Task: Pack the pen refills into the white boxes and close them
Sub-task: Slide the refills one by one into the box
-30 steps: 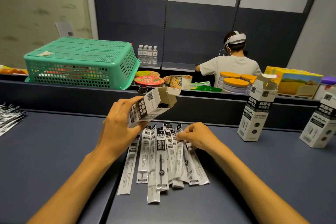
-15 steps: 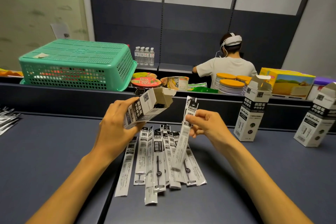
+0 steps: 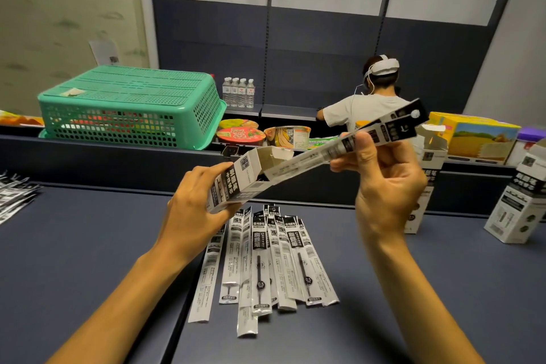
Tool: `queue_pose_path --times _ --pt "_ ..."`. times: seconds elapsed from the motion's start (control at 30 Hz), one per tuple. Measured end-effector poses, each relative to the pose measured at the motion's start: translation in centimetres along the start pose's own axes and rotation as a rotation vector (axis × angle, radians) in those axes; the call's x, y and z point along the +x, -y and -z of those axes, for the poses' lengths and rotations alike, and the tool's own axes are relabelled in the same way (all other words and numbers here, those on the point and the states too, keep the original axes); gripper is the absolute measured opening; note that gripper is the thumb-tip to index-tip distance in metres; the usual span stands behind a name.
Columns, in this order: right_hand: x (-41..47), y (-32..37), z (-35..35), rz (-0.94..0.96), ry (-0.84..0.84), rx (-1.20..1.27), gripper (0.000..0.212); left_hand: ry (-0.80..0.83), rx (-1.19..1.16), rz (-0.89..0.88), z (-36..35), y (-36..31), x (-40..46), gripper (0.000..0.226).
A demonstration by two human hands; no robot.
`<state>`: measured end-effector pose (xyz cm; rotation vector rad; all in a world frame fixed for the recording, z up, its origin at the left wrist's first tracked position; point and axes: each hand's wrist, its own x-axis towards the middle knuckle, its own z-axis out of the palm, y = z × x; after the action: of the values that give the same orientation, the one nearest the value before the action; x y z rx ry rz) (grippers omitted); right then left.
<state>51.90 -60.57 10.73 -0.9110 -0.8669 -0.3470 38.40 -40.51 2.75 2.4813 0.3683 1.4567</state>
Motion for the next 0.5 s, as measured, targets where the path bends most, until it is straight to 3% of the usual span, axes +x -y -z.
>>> queue_pose_path --times 0.3,0.5 --pt "-0.1 -0.7 -1.3 0.045 -0.103 0.023 0.018 0.005 -0.018 -0.002 0.1 0.1 0.0 0.07" --pt "-1.0 -1.6 -1.3 -0.02 0.015 0.026 0.01 0.016 -0.03 -0.001 0.0 0.0 0.0 0.073"
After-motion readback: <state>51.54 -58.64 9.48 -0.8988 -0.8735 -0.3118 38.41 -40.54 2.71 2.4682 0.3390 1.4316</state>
